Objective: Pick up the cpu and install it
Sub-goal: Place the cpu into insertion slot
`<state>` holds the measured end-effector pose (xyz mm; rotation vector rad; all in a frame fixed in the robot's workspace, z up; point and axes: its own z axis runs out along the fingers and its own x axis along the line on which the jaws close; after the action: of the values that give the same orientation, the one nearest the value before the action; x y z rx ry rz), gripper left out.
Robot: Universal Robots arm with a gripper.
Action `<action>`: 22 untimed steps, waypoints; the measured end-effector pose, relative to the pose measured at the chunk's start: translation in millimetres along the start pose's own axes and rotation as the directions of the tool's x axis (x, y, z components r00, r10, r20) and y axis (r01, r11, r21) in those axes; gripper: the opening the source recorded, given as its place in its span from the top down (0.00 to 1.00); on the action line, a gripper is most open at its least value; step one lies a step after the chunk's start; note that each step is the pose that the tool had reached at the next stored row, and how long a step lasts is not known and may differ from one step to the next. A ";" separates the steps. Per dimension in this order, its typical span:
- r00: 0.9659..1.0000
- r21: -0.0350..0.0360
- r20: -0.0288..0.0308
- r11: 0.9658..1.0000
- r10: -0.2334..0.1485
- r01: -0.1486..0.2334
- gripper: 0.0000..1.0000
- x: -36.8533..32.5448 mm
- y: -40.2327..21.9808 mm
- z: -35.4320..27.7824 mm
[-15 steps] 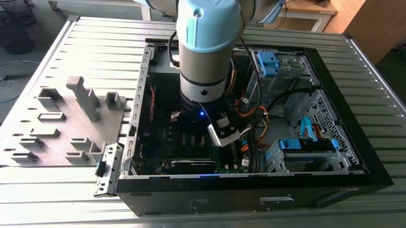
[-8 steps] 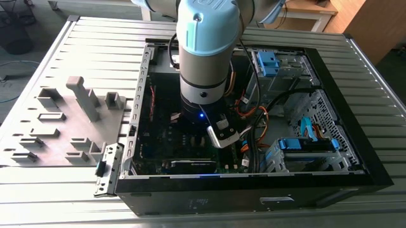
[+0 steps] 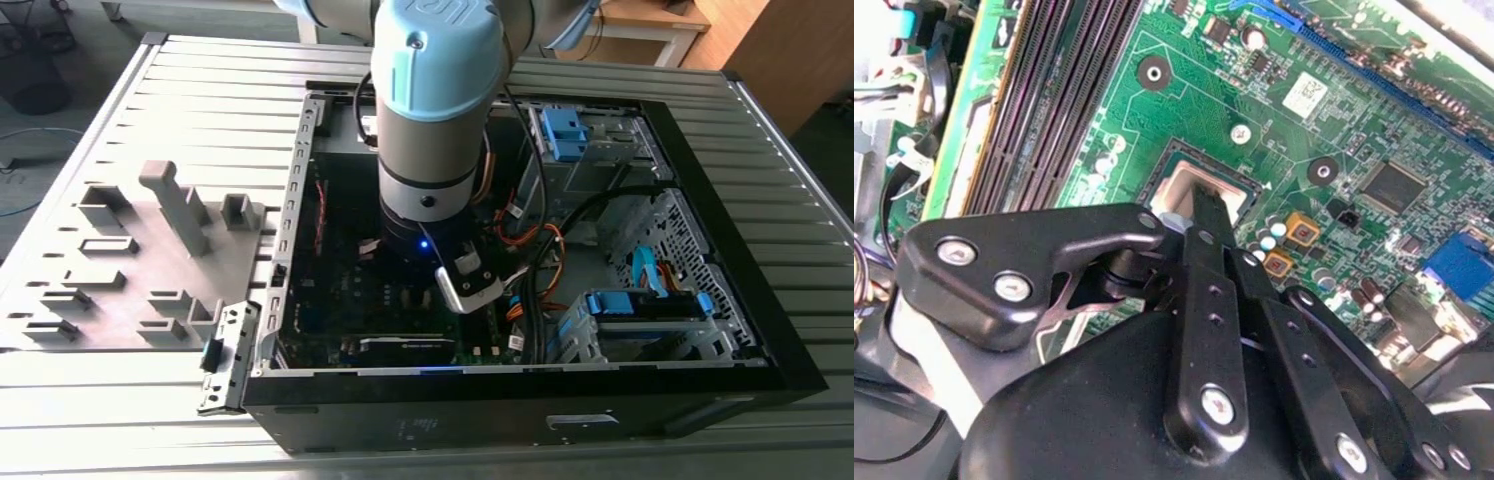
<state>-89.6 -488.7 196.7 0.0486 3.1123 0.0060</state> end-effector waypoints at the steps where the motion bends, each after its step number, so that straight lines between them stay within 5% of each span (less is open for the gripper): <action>1: 1.000 0.000 0.000 1.000 0.000 0.000 0.89 0.0 0.0 0.1; 22: 1.000 0.000 0.000 1.000 0.000 0.000 0.89 0.1 0.0 2.4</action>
<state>-89.6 -488.7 194.3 0.0486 3.1124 0.0059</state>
